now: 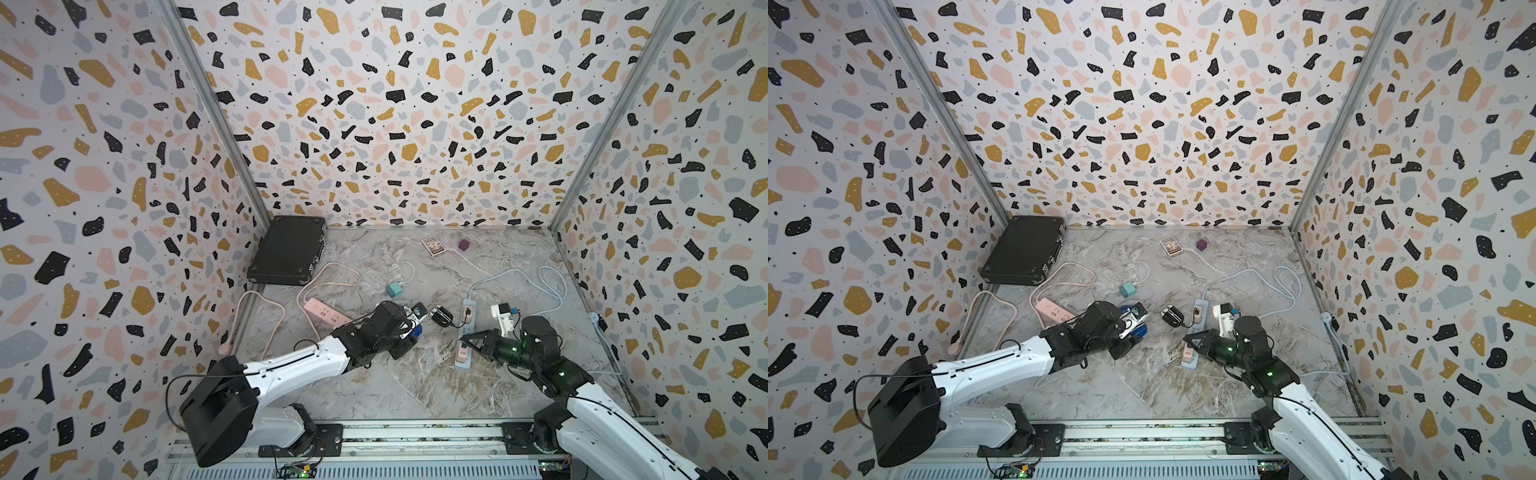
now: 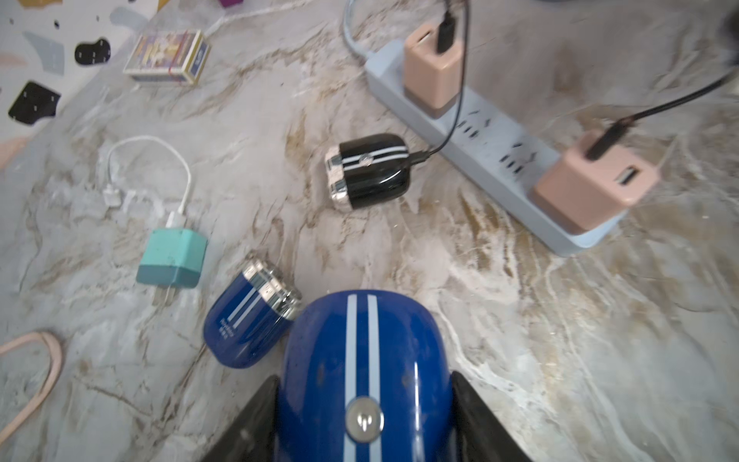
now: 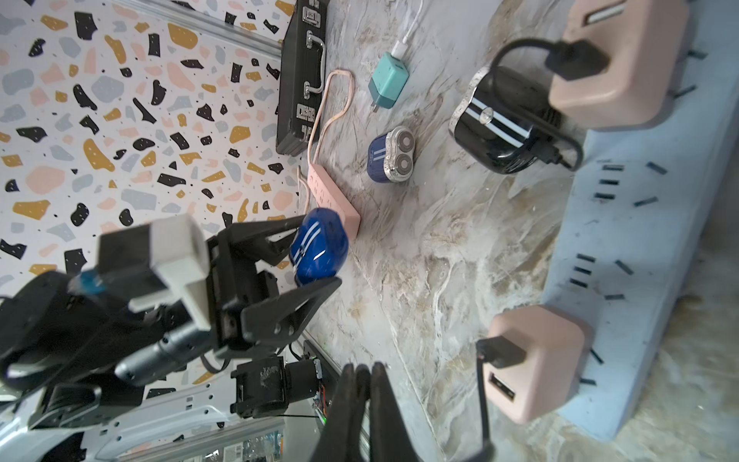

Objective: Unplug the electric shaver
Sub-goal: Place the electric shaver at the center of the board.

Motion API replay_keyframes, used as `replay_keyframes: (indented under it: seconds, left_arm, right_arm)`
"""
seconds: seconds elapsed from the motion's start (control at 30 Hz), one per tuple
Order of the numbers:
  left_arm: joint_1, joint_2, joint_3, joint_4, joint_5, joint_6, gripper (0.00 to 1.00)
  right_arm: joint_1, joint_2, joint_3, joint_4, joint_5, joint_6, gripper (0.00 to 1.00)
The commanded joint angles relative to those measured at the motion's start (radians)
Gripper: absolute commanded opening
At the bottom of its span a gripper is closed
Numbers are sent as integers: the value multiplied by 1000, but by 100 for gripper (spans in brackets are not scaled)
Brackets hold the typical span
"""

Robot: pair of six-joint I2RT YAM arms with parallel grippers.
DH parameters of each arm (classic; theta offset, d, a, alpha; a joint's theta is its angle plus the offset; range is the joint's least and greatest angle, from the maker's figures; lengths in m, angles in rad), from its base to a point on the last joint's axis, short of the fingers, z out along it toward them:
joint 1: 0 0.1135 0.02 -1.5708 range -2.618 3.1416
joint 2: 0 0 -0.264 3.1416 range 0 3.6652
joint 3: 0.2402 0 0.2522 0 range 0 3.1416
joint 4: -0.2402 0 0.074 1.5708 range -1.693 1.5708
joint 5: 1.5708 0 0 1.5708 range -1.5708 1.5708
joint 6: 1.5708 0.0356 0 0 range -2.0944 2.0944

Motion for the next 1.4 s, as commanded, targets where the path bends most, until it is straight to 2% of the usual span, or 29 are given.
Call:
replay_keyframes:
  seconds: [0.0, 0.1, 0.2, 0.27, 0.53, 0.6, 0.73, 0.93, 1.17, 1.3, 1.37]
  left_arm:
    - [11, 44, 6, 41, -10, -28, 29]
    - [11, 89, 0, 75, 13, -34, 29]
    - [12, 128, 6, 82, 4, -44, 29]
    - [11, 142, 13, 78, -7, -46, 29]
    - [56, 182, 17, 58, -39, -77, 27]
    - [59, 189, 18, 50, -61, -81, 27]
    - [71, 215, 24, 45, -68, -97, 28]
    - [75, 247, 18, 83, -52, -109, 33]
    - [75, 273, 24, 82, -58, -112, 48]
    - [74, 268, 21, 84, -68, -116, 65]
    - [75, 265, 20, 84, -68, -115, 70]
  right_arm:
    - [2, 0, 44, -79, -36, -77, 0]
    - [10, 23, 44, -111, -38, -111, 7]
    - [22, 56, 40, -98, -52, -119, 4]
    - [36, 68, 38, -84, -47, -117, 8]
    - [91, 126, 61, -67, -33, -134, 27]
    - [108, 134, 63, -68, -23, -138, 35]
    - [132, 142, 98, -164, 25, -180, 47]
    - [152, 136, 142, -272, 65, -234, 51]
    - [182, 111, 181, -414, 105, -297, 54]
    - [197, 103, 187, -452, 126, -301, 56]
    - [208, 103, 193, -476, 147, -306, 57]
